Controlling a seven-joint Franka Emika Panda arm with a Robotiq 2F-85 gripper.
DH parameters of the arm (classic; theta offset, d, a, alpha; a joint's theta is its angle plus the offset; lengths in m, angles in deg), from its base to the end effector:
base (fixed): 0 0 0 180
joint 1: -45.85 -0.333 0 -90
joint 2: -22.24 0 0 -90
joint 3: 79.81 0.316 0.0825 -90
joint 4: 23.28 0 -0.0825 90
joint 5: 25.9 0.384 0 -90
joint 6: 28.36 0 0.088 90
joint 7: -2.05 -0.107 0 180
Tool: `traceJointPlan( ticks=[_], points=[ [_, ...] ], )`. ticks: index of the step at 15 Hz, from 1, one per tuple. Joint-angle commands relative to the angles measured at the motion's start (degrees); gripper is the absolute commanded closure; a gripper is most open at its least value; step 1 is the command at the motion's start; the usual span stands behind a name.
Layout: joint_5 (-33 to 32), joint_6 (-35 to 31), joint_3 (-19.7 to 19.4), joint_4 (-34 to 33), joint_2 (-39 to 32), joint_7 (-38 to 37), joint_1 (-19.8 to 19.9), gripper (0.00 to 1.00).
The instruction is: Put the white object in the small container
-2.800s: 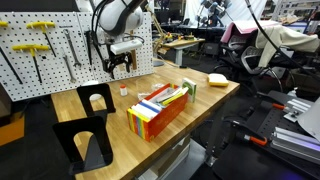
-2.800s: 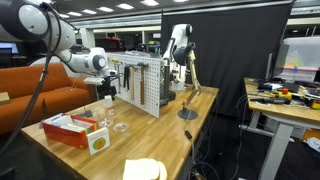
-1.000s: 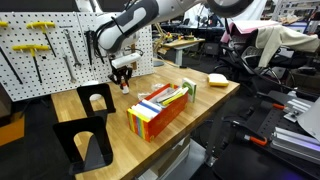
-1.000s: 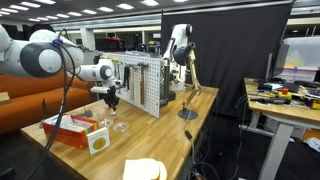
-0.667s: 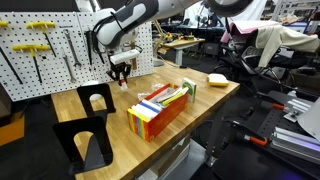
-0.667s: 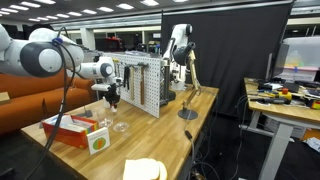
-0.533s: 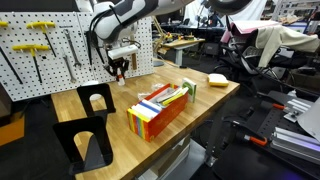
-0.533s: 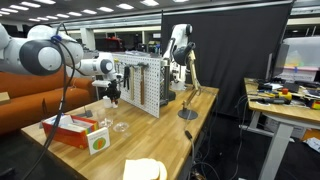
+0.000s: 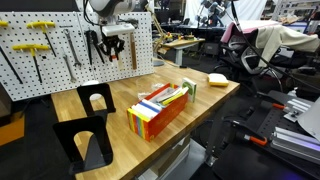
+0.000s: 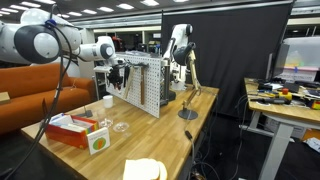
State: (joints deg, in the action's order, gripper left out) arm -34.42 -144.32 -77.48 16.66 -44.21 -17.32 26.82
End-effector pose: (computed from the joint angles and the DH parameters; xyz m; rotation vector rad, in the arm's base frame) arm 0.7719 0.2740 0.2641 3.0867 0.0943 0.2979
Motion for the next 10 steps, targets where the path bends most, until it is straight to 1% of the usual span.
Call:
traceJointPlan(
  ticks=[1, 3, 6, 10],
  points=[
    [-0.09, -0.1, -0.4, 4.4, 3.92, -1.61, 0.31, 0.91],
    [-0.11, 0.01, -0.41, 5.79, 5.2, -2.42, 0.24, 0.91],
    [0.23, -0.09, 0.0, 10.22, 8.83, -3.34, 0.62, 0.91],
    [0.77, -1.18, 0.32, 20.68, 15.64, -5.43, 0.85, 0.91]
  ],
)
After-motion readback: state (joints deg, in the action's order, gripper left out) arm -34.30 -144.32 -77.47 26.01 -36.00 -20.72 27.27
